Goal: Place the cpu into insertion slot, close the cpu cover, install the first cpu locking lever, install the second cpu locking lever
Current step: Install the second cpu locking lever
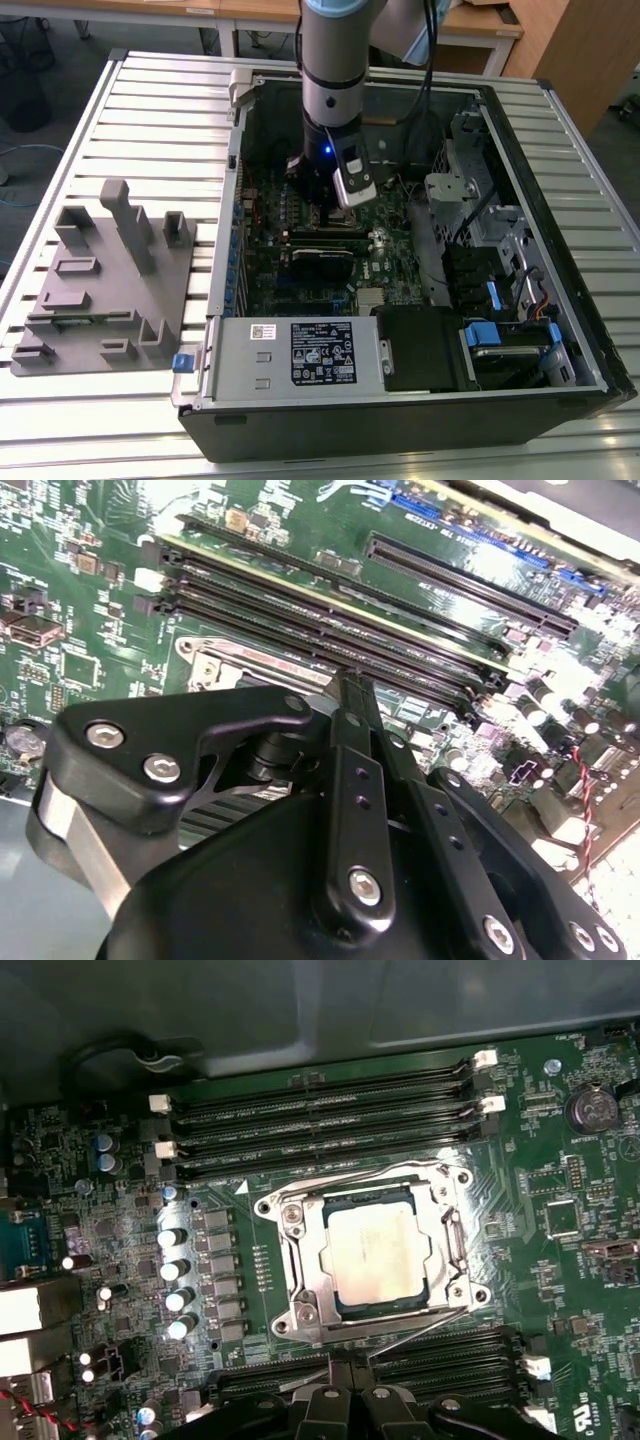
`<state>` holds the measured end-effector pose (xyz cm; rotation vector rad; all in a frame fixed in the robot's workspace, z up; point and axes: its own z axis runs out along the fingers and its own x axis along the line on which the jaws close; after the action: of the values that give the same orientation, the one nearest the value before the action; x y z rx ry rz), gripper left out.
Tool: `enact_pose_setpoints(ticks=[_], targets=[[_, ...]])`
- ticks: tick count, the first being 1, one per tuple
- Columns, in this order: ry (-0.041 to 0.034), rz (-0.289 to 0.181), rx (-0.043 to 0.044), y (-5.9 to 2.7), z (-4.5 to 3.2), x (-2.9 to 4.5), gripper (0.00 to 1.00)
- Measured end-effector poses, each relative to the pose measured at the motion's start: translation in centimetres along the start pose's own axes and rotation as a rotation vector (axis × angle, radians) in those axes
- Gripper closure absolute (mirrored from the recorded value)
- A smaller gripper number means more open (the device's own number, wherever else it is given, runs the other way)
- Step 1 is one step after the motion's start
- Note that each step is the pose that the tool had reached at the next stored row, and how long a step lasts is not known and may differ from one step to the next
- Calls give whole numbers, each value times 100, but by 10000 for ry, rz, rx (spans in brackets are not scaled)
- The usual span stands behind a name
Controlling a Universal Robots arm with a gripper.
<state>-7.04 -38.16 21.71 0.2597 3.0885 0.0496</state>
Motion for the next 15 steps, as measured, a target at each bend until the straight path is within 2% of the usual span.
enact_pose_setpoints(ticks=[9, 15], targets=[[0, 0, 0, -21, 74, 43, 90], [1, 0, -2, -22, 82, 50, 90]])
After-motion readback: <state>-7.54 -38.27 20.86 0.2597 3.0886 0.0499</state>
